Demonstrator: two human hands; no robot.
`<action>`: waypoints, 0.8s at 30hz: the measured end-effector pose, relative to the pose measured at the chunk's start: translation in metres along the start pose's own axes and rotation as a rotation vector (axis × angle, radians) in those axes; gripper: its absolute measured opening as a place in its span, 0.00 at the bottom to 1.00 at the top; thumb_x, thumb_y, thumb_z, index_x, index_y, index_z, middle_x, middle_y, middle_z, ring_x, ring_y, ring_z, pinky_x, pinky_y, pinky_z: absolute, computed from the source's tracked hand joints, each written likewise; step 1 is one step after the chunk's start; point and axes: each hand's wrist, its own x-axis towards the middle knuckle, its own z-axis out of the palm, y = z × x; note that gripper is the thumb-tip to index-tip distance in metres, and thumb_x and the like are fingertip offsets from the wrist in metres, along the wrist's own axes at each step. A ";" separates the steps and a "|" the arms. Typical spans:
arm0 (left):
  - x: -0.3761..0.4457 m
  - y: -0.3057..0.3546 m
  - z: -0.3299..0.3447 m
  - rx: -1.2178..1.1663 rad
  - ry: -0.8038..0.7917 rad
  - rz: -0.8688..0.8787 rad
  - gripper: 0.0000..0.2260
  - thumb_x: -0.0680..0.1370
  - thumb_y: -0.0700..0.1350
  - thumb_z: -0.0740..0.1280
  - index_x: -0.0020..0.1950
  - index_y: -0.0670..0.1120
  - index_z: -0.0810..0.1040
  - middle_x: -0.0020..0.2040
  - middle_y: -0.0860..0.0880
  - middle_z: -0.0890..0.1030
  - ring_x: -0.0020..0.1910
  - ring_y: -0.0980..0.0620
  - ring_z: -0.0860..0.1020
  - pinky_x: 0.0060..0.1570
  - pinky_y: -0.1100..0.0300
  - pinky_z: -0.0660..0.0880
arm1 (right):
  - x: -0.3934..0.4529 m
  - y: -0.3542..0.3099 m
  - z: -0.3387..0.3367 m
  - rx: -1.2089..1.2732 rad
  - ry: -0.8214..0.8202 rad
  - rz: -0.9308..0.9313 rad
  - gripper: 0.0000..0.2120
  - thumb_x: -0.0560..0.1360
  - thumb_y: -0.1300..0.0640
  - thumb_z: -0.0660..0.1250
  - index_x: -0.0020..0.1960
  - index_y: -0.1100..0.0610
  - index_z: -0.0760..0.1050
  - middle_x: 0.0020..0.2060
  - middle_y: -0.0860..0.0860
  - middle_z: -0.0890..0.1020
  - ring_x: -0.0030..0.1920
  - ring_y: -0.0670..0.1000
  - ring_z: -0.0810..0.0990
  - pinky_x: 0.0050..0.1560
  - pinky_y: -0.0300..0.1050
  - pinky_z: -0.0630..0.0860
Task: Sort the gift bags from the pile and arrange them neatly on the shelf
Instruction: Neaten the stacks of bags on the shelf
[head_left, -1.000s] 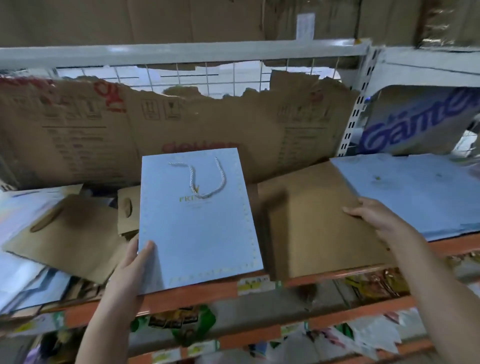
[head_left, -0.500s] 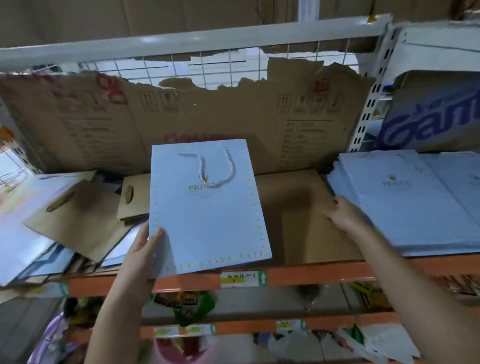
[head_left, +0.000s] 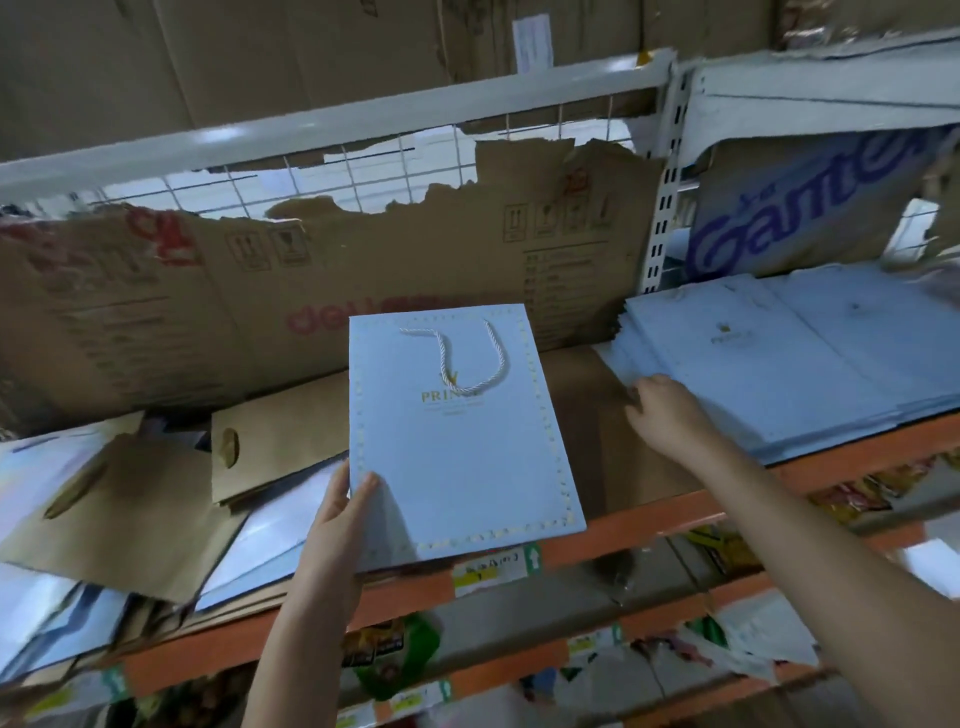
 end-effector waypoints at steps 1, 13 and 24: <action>0.003 -0.002 0.008 0.007 -0.002 0.002 0.11 0.82 0.47 0.58 0.62 0.59 0.71 0.56 0.53 0.80 0.53 0.46 0.78 0.48 0.49 0.76 | -0.003 0.003 -0.008 0.002 0.025 -0.018 0.15 0.78 0.58 0.58 0.60 0.64 0.72 0.57 0.60 0.74 0.59 0.60 0.73 0.55 0.49 0.71; 0.004 -0.034 0.198 -0.011 -0.192 0.022 0.10 0.81 0.48 0.59 0.61 0.60 0.71 0.57 0.56 0.78 0.55 0.50 0.77 0.45 0.53 0.75 | -0.023 0.171 -0.106 -0.105 0.142 0.095 0.19 0.79 0.57 0.58 0.68 0.62 0.68 0.65 0.60 0.72 0.66 0.59 0.69 0.64 0.51 0.67; -0.021 -0.064 0.416 0.106 -0.183 0.058 0.14 0.82 0.47 0.58 0.66 0.48 0.71 0.60 0.47 0.76 0.52 0.49 0.76 0.38 0.60 0.73 | -0.029 0.343 -0.165 -0.142 0.134 0.171 0.16 0.79 0.60 0.55 0.63 0.65 0.71 0.63 0.61 0.75 0.61 0.60 0.74 0.59 0.49 0.72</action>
